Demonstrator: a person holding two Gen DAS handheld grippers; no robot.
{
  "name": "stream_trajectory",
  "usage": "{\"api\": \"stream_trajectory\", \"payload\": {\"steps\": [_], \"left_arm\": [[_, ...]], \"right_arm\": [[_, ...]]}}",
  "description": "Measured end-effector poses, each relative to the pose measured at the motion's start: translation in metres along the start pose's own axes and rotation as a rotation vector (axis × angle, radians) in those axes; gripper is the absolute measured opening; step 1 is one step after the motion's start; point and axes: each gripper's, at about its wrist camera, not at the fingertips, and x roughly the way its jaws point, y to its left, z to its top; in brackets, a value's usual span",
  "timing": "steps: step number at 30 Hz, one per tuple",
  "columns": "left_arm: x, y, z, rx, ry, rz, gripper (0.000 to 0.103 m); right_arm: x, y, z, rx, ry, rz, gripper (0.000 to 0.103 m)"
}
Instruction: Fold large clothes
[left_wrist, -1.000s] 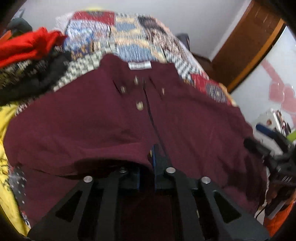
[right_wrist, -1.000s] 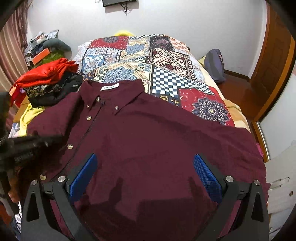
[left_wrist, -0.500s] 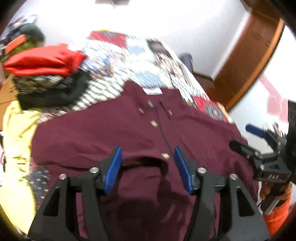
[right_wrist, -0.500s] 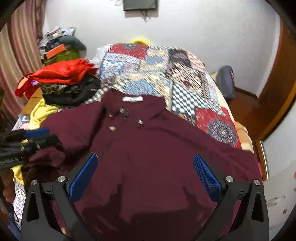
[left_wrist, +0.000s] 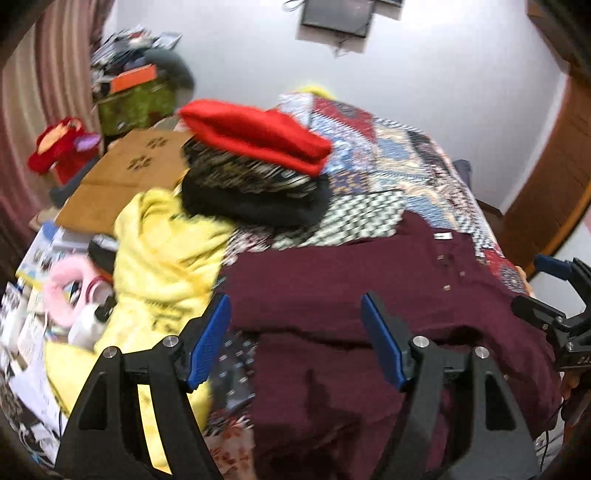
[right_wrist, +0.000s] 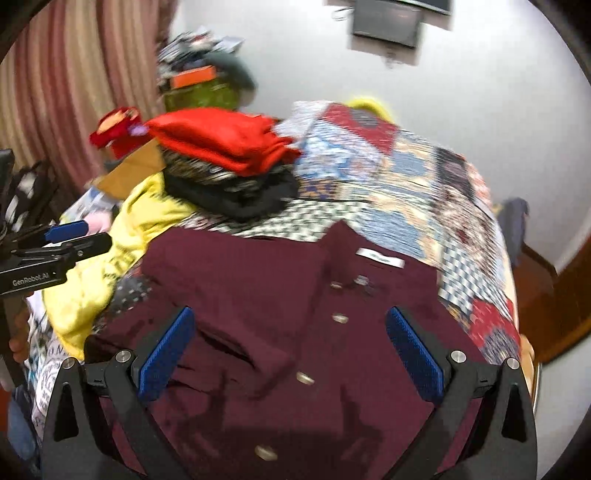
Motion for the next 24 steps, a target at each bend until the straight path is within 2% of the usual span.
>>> {"api": "stream_trajectory", "payload": {"steps": [3, 10, 17, 19, 21, 23, 24], "left_arm": [[0.008, 0.019, -0.011, -0.021, 0.025, 0.037, 0.072], [0.021, 0.053, -0.032, -0.064, 0.073, 0.090, 0.072], [0.035, 0.080, -0.045, -0.111, 0.116, 0.115, 0.072], [0.038, 0.082, -0.047, -0.118, 0.126, 0.116, 0.072], [0.042, 0.084, -0.048, -0.118, 0.137, 0.113, 0.072], [0.045, 0.084, -0.049, -0.111, 0.140, 0.117, 0.072], [0.045, 0.083, -0.049, -0.107, 0.141, 0.119, 0.072]], "right_arm": [[0.022, 0.027, 0.009, -0.087, 0.051, 0.045, 0.103], [0.081, 0.086, 0.022, -0.281, 0.184, 0.086, 0.101], [0.137, 0.125, 0.023, -0.394, 0.335, 0.109, 0.100], [0.154, 0.133, 0.020, -0.417, 0.376, 0.093, 0.092], [0.167, 0.138, 0.016, -0.445, 0.418, 0.085, 0.080], [0.177, 0.138, 0.012, -0.452, 0.444, 0.072, 0.062], [0.180, 0.137, 0.012, -0.452, 0.448, 0.068, 0.058]]}}
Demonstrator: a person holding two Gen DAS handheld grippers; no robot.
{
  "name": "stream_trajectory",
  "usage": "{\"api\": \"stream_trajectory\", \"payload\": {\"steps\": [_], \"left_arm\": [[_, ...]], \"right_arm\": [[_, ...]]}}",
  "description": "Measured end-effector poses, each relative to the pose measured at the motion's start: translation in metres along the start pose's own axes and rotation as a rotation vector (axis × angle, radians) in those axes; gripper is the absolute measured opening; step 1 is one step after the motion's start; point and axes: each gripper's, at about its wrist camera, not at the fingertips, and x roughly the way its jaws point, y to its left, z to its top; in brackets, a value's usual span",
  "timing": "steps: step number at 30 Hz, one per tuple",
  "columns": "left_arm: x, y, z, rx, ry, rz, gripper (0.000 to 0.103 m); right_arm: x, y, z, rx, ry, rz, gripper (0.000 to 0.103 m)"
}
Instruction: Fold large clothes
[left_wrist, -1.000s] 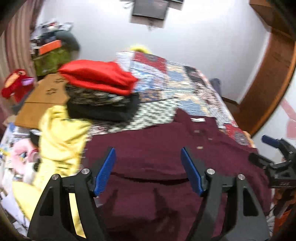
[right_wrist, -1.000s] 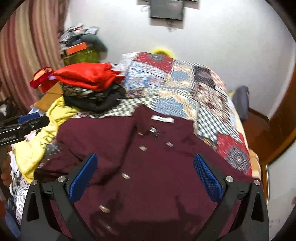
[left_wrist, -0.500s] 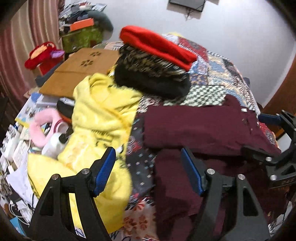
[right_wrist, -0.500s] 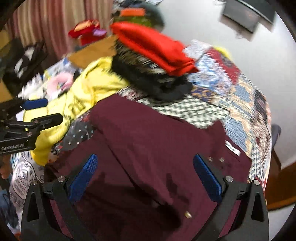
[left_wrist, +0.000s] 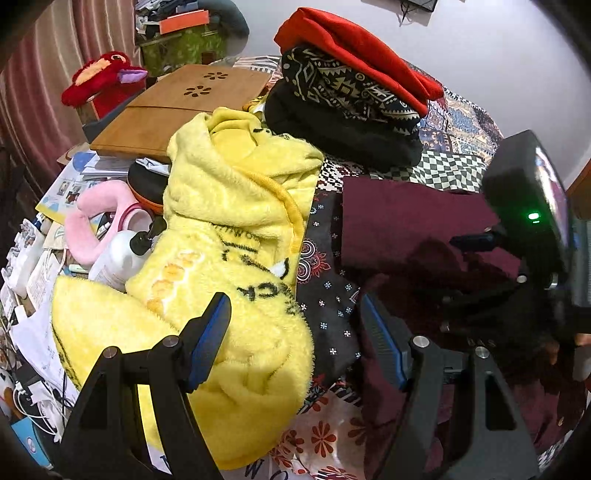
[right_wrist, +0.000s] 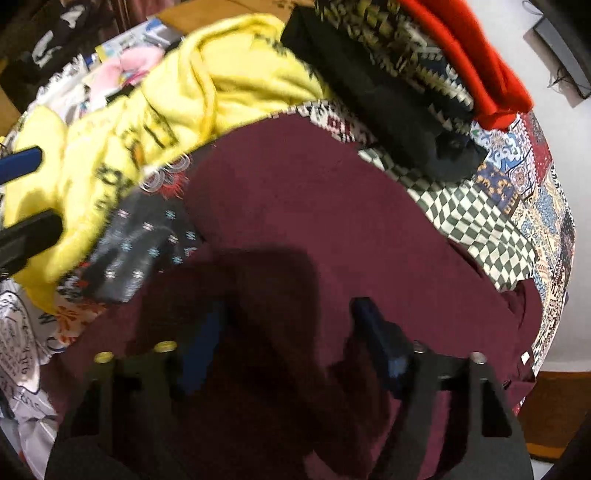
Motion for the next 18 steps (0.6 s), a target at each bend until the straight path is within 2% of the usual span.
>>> {"api": "stream_trajectory", "payload": {"steps": [3, 5, 7, 12, 18], "left_arm": [[0.002, -0.003, 0.000, 0.011, 0.001, -0.002, 0.072], [0.003, -0.005, 0.001, 0.016, 0.004, -0.005, 0.072], [0.005, -0.007, 0.001, 0.021, 0.007, -0.005, 0.072], [0.004, -0.015, 0.001, 0.034, 0.007, -0.011, 0.072], [0.009, -0.034, -0.002, 0.064, 0.034, -0.028, 0.072]], "right_arm": [[0.000, -0.008, -0.003, 0.022, -0.016, 0.035, 0.037], [-0.007, -0.016, -0.006, 0.053, -0.038, 0.077, 0.018], [-0.014, -0.021, -0.008, 0.075, -0.066, 0.093, 0.011], [-0.057, -0.045, -0.023, 0.166, -0.197, 0.118, 0.007], [-0.114, -0.083, -0.052, 0.300, -0.373, 0.100, 0.006]]}}
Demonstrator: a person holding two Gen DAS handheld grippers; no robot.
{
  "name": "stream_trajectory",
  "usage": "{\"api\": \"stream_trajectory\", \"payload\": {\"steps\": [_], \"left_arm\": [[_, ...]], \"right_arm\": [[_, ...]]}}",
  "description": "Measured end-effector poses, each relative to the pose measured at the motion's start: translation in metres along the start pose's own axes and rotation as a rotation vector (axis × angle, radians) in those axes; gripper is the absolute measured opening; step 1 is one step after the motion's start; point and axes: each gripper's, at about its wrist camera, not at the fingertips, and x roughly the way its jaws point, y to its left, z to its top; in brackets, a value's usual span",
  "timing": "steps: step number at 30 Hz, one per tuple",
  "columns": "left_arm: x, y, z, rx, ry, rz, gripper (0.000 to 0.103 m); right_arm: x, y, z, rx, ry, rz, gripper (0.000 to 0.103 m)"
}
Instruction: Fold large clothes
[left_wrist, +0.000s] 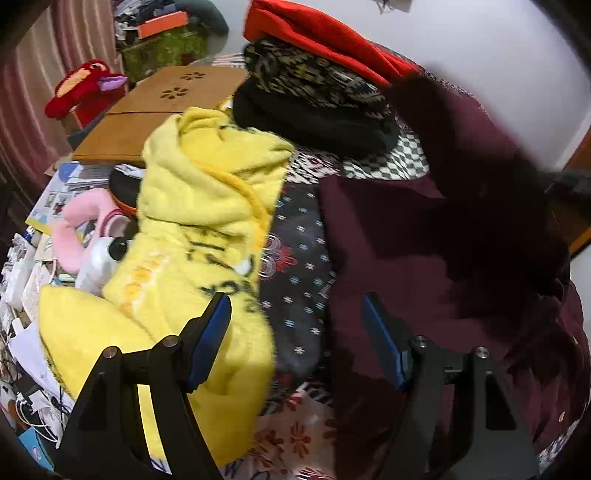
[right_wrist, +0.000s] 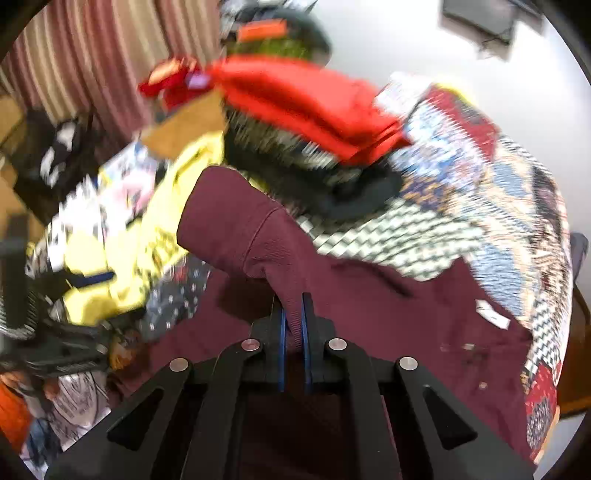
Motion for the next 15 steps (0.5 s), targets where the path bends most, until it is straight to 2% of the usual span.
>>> {"api": "stream_trajectory", "payload": {"steps": [5, 9, 15], "left_arm": [[0.010, -0.023, -0.006, 0.049, 0.034, -0.016, 0.072], [0.018, -0.041, -0.010, 0.079, 0.069, -0.034, 0.072], [0.030, -0.066, -0.021, 0.128, 0.111, -0.023, 0.072]], "right_arm": [[-0.058, -0.039, -0.007, 0.085, -0.153, -0.056, 0.006], [-0.097, -0.079, -0.024, 0.197, -0.239, -0.089, 0.006], [-0.131, -0.138, -0.069, 0.376, -0.291, -0.146, 0.006]]}}
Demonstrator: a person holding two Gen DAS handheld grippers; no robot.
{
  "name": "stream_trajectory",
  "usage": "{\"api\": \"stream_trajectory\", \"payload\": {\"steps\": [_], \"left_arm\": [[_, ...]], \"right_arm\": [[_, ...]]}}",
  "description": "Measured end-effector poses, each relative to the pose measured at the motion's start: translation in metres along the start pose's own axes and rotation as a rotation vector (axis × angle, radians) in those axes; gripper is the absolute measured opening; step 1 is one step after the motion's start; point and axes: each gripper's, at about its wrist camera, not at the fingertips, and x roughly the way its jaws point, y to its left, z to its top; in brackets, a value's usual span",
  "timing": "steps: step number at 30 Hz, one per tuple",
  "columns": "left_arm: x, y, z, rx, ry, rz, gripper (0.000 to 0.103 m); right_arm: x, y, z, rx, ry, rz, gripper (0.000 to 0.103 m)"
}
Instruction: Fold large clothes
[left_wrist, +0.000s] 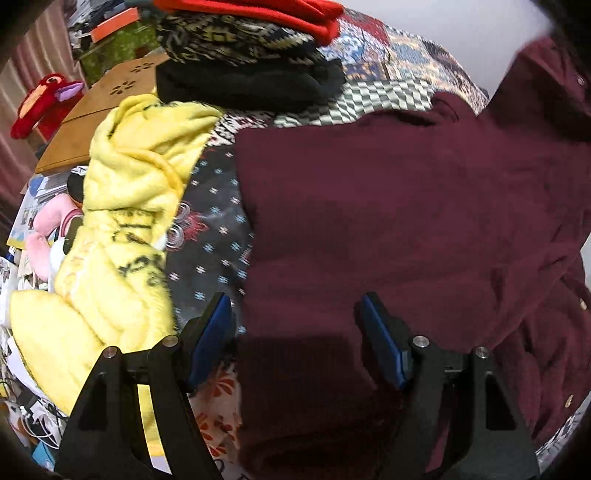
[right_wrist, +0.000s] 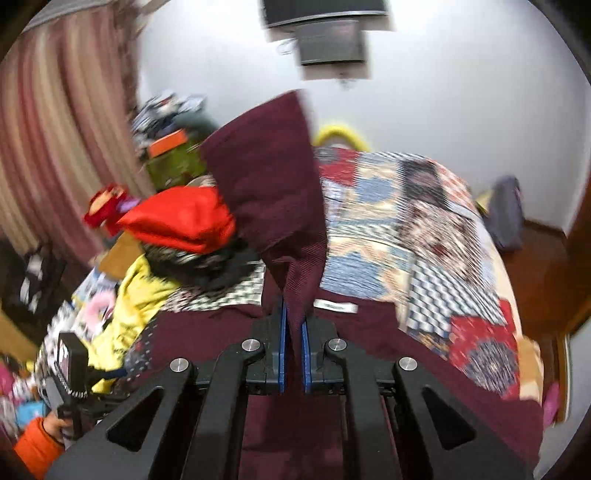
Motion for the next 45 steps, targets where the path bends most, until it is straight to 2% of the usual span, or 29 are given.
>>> {"api": "stream_trajectory", "payload": {"steps": [5, 11, 15, 17, 19, 21, 22, 23, 25, 26, 29, 34, 37, 40, 42, 45], "left_arm": [[0.008, -0.006, -0.005, 0.011, 0.026, 0.017, 0.074], [0.011, -0.003, -0.008, -0.007, 0.036, 0.027, 0.082], [0.013, -0.002, -0.008, -0.007, 0.045, 0.031, 0.082], [0.013, -0.003, -0.008, -0.002, 0.048, 0.037, 0.082], [0.012, -0.004, -0.007, 0.006, 0.048, 0.046, 0.082], [0.009, -0.006, -0.004, 0.019, 0.041, 0.063, 0.082], [0.006, -0.008, -0.001, 0.022, 0.032, 0.066, 0.082], [0.002, -0.009, 0.002, 0.024, 0.019, 0.065, 0.082], [-0.006, -0.012, 0.008, 0.027, -0.004, 0.061, 0.082], [-0.011, -0.014, 0.012, 0.029, -0.020, 0.058, 0.082], [-0.027, -0.022, 0.026, 0.038, -0.069, 0.044, 0.082], [-0.050, -0.044, 0.051, 0.062, -0.151, -0.006, 0.083], [-0.054, -0.060, 0.059, 0.077, -0.173, -0.033, 0.083], [-0.052, -0.074, 0.061, 0.090, -0.168, -0.068, 0.083], [-0.047, -0.085, 0.060, 0.100, -0.151, -0.097, 0.083], [-0.037, -0.097, 0.054, 0.125, -0.126, -0.103, 0.083]], "right_arm": [[-0.003, -0.051, -0.036, 0.141, 0.043, -0.042, 0.006], [0.017, -0.093, -0.098, 0.304, 0.182, -0.063, 0.006], [0.023, -0.114, -0.137, 0.435, 0.272, -0.001, 0.007], [0.021, -0.122, -0.153, 0.513, 0.300, 0.055, 0.010], [0.016, -0.130, -0.163, 0.552, 0.325, 0.065, 0.015], [0.011, -0.134, -0.168, 0.569, 0.342, 0.076, 0.017], [0.007, -0.136, -0.169, 0.575, 0.346, 0.076, 0.022], [0.004, -0.137, -0.169, 0.575, 0.347, 0.071, 0.028], [-0.007, -0.141, -0.167, 0.560, 0.349, 0.002, 0.049], [-0.012, -0.144, -0.166, 0.552, 0.342, -0.021, 0.051], [-0.029, -0.157, -0.163, 0.548, 0.315, -0.058, 0.051], [-0.044, -0.190, -0.155, 0.637, 0.243, -0.096, 0.052], [-0.031, -0.197, -0.152, 0.698, 0.259, -0.058, 0.052], [-0.004, -0.201, -0.164, 0.775, 0.325, 0.027, 0.052], [0.010, -0.201, -0.171, 0.810, 0.347, 0.038, 0.053], [0.018, -0.202, -0.178, 0.859, 0.332, 0.053, 0.055]]}}
